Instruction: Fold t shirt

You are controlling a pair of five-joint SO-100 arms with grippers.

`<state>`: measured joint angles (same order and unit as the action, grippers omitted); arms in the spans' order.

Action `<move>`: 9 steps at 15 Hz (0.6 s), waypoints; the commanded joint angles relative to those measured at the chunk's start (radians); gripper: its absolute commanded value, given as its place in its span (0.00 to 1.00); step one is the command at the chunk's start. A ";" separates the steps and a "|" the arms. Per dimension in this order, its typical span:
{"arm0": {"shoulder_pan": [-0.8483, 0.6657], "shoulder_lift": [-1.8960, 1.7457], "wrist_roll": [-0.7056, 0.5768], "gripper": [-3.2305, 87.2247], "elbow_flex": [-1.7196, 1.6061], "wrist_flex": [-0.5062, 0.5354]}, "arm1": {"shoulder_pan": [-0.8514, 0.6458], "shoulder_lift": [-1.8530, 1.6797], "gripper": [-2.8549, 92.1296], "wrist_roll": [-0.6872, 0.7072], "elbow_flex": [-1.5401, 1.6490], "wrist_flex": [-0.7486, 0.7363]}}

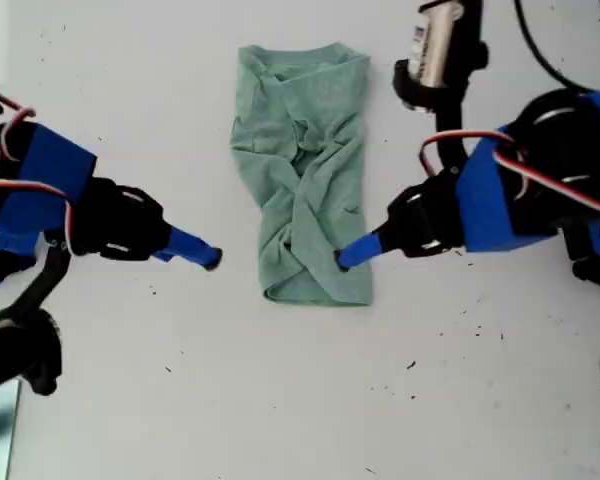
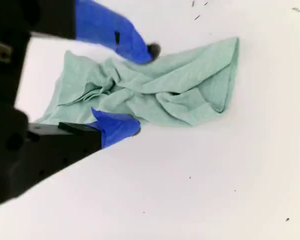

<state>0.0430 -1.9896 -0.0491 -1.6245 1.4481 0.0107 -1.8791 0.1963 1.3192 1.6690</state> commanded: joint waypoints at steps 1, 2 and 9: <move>-0.028 0.140 -0.048 0.36 0.140 -0.002 | 0.008 0.084 0.43 0.041 -0.129 0.025; -0.040 0.201 -0.072 0.36 0.141 -0.046 | 0.006 0.110 0.43 0.041 -0.114 0.018; -0.094 0.767 -0.161 0.38 0.430 -0.172 | 0.002 0.190 0.42 0.044 0.314 -0.362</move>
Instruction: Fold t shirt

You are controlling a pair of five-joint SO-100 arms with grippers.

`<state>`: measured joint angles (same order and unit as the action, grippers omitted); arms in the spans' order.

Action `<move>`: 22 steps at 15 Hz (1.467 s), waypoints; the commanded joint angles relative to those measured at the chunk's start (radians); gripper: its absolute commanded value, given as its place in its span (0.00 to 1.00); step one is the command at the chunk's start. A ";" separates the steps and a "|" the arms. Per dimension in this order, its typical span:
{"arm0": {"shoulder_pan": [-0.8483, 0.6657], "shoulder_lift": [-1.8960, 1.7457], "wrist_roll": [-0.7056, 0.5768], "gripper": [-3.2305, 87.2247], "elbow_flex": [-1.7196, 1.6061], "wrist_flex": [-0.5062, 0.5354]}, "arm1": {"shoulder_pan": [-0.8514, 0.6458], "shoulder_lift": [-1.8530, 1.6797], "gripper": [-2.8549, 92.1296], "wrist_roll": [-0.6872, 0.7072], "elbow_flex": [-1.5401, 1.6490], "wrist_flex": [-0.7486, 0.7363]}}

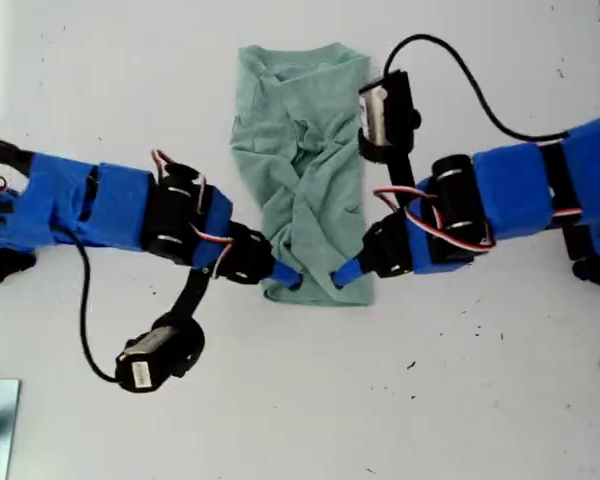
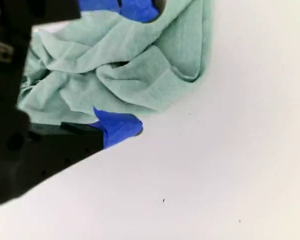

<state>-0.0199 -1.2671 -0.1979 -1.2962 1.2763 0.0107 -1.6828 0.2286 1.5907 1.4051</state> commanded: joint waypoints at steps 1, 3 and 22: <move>-0.041 0.106 -0.014 0.37 0.123 0.000 | -0.002 0.015 0.42 0.018 0.084 -0.161; -0.057 0.195 -0.012 0.28 0.147 -0.002 | -0.008 0.121 0.40 0.040 0.097 -0.256; -0.186 -0.284 -0.163 0.03 0.187 0.029 | -0.307 -0.078 0.02 0.407 -0.304 -0.150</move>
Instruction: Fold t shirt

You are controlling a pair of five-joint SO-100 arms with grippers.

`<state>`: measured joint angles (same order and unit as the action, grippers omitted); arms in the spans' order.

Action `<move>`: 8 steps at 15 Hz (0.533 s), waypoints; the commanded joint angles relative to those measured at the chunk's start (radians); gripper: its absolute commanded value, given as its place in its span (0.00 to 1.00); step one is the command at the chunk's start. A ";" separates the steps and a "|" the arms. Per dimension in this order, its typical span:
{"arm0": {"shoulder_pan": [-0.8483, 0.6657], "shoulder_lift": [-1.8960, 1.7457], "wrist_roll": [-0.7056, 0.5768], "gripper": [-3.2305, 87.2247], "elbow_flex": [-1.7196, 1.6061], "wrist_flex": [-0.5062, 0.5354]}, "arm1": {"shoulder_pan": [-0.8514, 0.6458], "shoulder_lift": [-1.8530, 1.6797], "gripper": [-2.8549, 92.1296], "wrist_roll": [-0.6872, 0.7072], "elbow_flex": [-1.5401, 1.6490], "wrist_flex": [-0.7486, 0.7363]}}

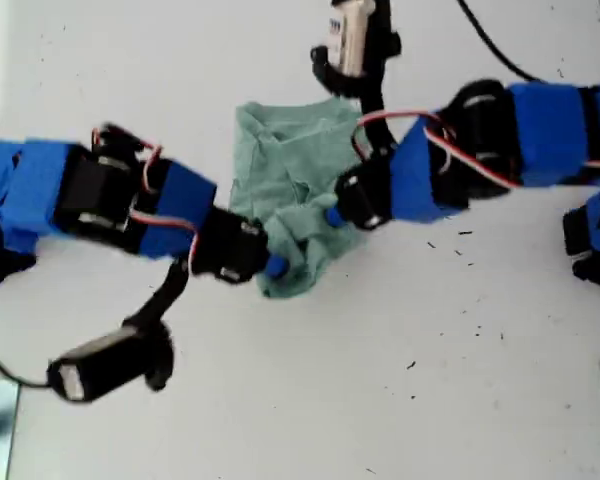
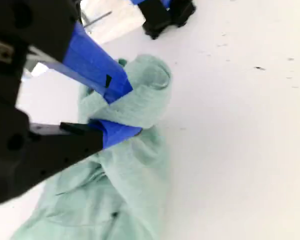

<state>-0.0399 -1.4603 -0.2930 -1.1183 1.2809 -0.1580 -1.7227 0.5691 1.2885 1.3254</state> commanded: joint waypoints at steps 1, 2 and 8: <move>-0.264 -0.091 -0.118 0.03 0.009 0.038 | -0.235 -0.031 0.02 0.101 0.026 -0.117; -0.342 -0.086 -0.137 0.09 0.009 0.064 | -0.299 -0.006 0.16 0.127 0.018 -0.118; -0.541 -0.545 -0.153 0.39 -0.437 0.031 | -0.581 -0.480 0.32 0.137 0.238 0.061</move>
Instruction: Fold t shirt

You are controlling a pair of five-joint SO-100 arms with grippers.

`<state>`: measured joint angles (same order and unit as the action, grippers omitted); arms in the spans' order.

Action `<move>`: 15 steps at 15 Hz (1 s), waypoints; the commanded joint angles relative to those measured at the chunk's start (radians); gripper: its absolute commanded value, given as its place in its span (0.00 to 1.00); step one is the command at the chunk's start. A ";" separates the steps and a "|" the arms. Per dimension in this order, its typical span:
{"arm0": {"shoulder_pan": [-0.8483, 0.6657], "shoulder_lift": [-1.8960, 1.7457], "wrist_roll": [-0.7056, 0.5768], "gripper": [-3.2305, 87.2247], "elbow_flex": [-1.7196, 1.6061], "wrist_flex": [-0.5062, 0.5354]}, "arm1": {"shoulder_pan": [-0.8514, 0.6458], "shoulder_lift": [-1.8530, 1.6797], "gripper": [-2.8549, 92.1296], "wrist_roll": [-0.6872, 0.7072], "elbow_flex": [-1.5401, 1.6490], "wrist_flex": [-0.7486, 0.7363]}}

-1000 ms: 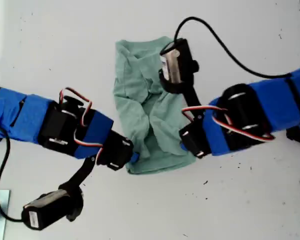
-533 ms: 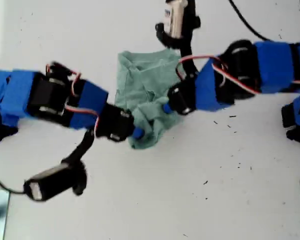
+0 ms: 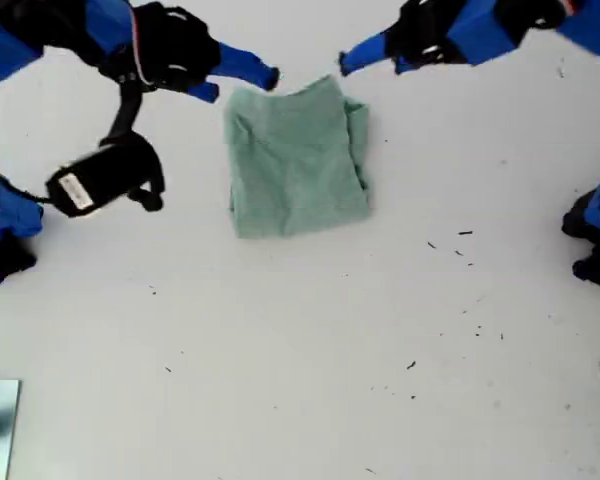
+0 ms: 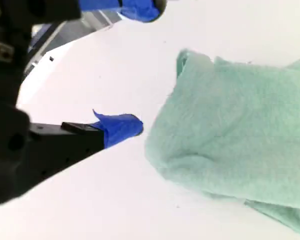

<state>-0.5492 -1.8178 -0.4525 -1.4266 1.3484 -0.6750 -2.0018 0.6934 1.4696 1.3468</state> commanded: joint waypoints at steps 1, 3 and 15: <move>-0.029 -0.319 0.018 0.39 -0.308 -0.087 | -0.100 -0.331 0.31 0.011 0.163 0.083; 0.029 -0.655 0.057 0.34 -0.706 -0.204 | -0.101 -0.634 0.30 -0.009 0.446 0.120; 0.327 -1.784 0.428 0.24 -1.805 -0.304 | -0.081 -1.503 0.19 0.038 1.637 -0.009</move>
<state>-0.1963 -3.5941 -0.0169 -3.2229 1.0416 -0.6903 -3.4913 0.6105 3.0588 1.3330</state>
